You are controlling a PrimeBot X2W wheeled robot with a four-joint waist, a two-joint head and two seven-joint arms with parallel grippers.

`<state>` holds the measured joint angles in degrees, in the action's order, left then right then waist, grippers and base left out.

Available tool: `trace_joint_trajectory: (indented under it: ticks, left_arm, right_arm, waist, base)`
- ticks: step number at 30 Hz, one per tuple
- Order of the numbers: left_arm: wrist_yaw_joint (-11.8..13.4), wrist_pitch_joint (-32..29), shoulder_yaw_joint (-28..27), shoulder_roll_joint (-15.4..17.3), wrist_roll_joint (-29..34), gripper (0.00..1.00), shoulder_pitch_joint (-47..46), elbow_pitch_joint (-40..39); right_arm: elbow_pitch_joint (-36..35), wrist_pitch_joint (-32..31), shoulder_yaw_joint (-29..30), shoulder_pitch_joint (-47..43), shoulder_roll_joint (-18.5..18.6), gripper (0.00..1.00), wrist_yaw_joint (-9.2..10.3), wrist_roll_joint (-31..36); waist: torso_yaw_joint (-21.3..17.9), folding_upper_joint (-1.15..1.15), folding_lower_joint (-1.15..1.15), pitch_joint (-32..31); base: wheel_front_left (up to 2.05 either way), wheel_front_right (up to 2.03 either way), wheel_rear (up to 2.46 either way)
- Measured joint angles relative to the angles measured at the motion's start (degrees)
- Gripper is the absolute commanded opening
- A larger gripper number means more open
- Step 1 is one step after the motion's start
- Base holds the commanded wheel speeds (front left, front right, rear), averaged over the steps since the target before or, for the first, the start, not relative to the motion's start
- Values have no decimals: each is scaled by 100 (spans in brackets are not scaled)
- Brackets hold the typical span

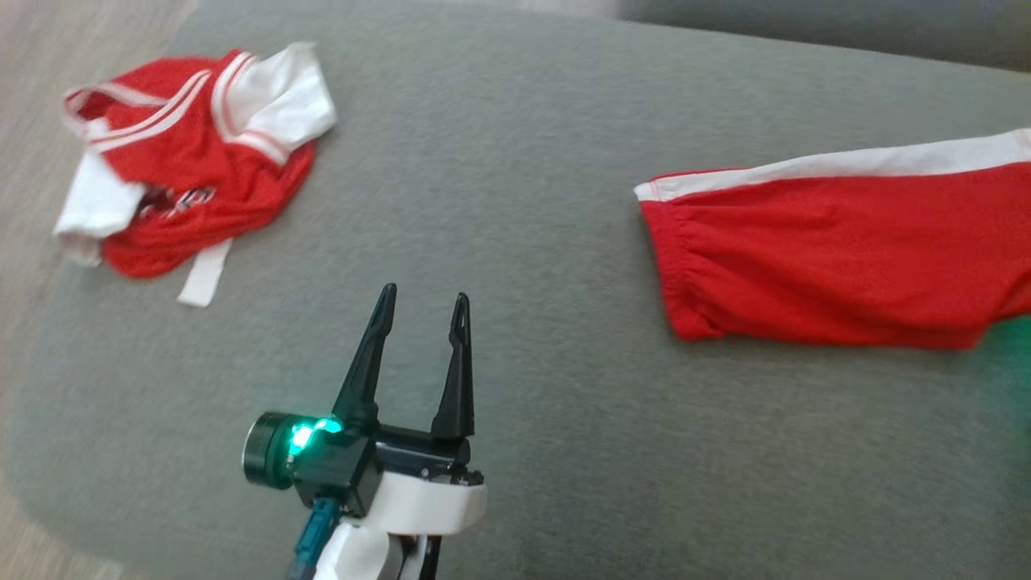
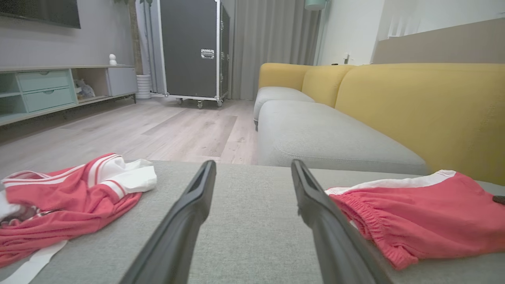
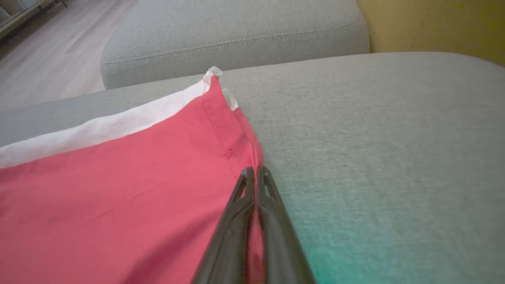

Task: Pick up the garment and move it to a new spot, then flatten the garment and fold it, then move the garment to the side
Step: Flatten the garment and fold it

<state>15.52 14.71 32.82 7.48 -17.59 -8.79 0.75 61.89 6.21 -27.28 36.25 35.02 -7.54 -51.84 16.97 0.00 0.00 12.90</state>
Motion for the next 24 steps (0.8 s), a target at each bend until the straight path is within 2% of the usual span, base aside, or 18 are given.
trace_joint_trajectory:
  ticks: [8, 14, 24]
  left_arm:
    - [-44, 0, -166, 66, 1, 100, 244, 85]
    - [-92, 0, -309, 60, 53, 100, 271, 101]
    - [-200, 0, -366, 36, 53, 100, 360, 236]
  right_arm:
    - [54, 118, -99, -88, 24, 0, 0, -2]
    - [227, 222, -138, -287, 218, 0, 0, 10]
    - [-16, 702, -367, 105, 107, 0, 0, 797]
  waist:
    - [-593, 0, 0, -244]
    - [-990, 0, 0, -412]
    - [-1105, 0, 0, -764]
  base:
    - [0, 0, 0]
    - [0, 0, 0]
    - [0, 0, 0]
